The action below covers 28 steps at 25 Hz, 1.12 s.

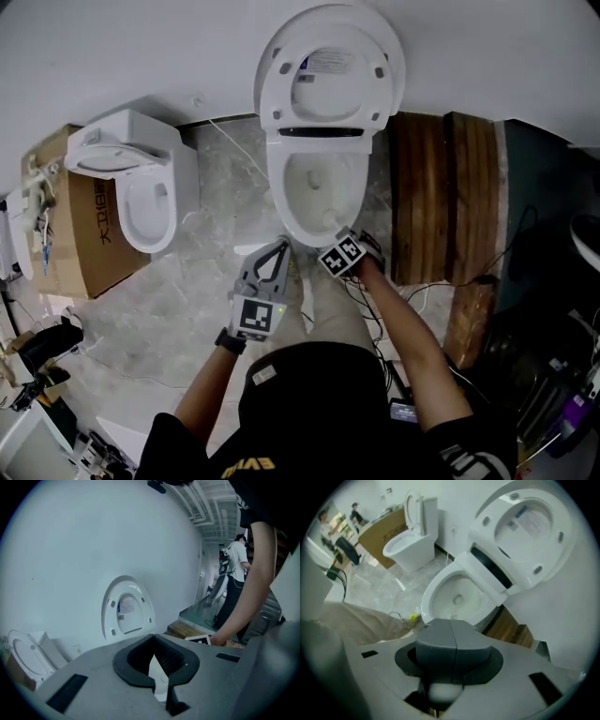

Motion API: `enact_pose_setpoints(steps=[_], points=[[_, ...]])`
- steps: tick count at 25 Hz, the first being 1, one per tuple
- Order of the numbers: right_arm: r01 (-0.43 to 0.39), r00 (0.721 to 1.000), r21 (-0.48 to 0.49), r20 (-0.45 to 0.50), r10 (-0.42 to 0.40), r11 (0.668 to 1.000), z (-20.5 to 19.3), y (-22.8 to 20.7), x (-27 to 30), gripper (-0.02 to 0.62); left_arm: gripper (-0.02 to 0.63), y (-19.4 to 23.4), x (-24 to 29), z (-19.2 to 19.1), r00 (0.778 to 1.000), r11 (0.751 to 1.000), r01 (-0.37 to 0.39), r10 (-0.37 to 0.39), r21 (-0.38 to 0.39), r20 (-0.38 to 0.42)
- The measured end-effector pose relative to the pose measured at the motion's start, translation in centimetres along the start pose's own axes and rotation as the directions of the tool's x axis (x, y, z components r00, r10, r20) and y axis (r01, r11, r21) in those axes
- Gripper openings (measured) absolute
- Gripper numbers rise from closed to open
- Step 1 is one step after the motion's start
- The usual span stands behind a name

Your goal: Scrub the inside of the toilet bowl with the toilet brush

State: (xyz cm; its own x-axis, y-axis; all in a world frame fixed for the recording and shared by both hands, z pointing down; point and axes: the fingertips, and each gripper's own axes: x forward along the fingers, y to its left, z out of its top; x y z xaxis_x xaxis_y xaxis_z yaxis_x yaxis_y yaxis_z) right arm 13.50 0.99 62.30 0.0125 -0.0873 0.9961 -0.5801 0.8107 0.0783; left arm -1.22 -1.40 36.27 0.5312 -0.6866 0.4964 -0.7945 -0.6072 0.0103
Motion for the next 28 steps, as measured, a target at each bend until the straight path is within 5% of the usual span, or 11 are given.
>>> enact_pose_setpoints(steps=[4, 9, 14, 20, 24, 28], points=[[-0.050, 0.985, 0.232, 0.170, 0.011, 0.971, -1.0, -3.0, -9.4, 0.163, 0.018, 0.6, -2.8, 4.3, 0.998, 0.999, -0.035, 0.035, 0.000, 0.059], [-0.121, 0.968, 0.462, 0.252, 0.001, 0.878, -4.4, -5.1, -19.0, 0.163, 0.018, 2.4, -4.5, 7.5, 0.989, 0.993, -0.112, 0.115, -0.033, 0.098], [-0.065, 0.911, 0.442, 0.392, -0.127, 0.894, -3.9, -7.7, -28.0, 0.163, 0.019, 3.3, -4.7, 10.4, 0.980, 0.990, -0.143, 0.138, 0.018, 0.146], [-0.071, 0.859, 0.459, 0.479, -0.179, 0.886, -4.4, -7.9, -31.1, 0.163, 0.018, 3.5, -3.6, 12.9, 0.974, 0.984, -0.160, 0.145, 0.074, 0.171], [-0.093, 0.851, 0.473, 0.494, -0.177, 0.876, -5.0, -7.4, -30.7, 0.163, 0.018, 3.1, -2.4, 14.4, 0.973, 0.988, -0.136, 0.118, 0.080, 0.197], [-0.059, 0.874, 0.443, 0.455, -0.168, 0.895, -5.9, -6.9, -29.8, 0.163, 0.018, 3.0, -1.9, 15.8, 0.965, 0.987, -0.142, 0.121, 0.072, 0.231]])
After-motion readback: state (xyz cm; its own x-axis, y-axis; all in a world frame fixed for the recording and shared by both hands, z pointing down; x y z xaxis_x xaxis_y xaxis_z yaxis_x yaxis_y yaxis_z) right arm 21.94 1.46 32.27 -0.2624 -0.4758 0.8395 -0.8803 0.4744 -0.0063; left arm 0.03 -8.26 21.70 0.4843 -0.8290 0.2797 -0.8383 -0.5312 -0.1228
